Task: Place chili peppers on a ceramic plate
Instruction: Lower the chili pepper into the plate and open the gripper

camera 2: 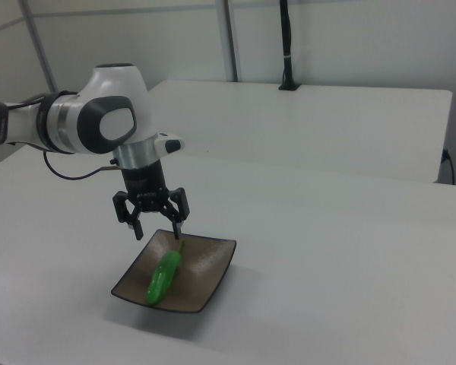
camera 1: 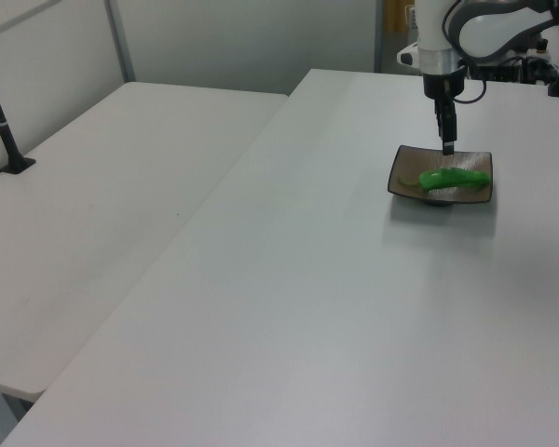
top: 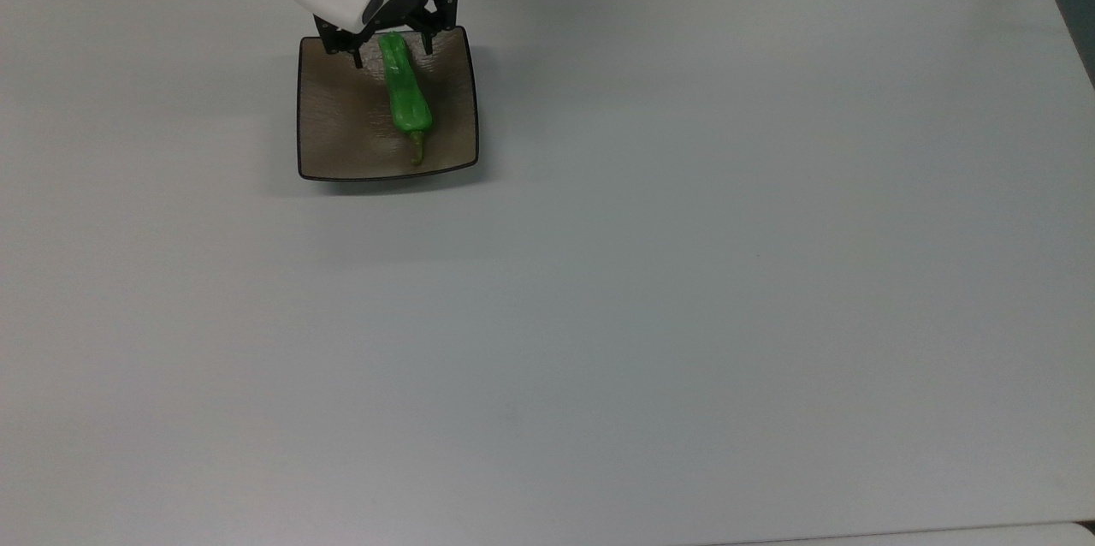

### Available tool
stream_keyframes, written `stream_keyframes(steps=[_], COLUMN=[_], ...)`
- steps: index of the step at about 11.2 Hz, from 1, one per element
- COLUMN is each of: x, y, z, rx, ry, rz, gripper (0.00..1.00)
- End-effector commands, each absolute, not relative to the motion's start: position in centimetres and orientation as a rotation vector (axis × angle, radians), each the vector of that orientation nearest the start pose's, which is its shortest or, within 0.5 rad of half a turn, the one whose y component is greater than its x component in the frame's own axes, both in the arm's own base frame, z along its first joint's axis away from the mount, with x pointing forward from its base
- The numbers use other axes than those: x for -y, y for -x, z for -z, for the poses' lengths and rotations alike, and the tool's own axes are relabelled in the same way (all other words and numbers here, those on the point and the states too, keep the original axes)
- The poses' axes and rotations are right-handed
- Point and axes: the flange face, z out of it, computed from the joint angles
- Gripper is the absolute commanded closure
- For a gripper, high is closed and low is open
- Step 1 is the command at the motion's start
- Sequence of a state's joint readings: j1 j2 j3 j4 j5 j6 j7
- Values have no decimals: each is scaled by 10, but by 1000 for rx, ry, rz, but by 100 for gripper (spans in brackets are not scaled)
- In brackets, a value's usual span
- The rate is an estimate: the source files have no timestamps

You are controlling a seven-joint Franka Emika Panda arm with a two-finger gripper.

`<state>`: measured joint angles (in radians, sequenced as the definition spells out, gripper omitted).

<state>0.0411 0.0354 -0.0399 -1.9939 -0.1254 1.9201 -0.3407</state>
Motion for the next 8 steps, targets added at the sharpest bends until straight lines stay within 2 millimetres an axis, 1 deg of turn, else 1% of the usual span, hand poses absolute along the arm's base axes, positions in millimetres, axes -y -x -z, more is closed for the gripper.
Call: stream_keyframes(steps=[1,3,4,5,6,7,8], x=[9,6,7,7,2,-8,-22], y=[-548,-548,-551,-556,-558,-558,-560], z=[-439,-449,-459,-472,-482,-491,-499], rx=[612,558,478,349,272,239,215], ry=[3159,3126,3107,3093,3082,3086,3086], rz=[-163,-121,-77,-26,3,22,53], gripper=[0,0,0,0,0,0,0])
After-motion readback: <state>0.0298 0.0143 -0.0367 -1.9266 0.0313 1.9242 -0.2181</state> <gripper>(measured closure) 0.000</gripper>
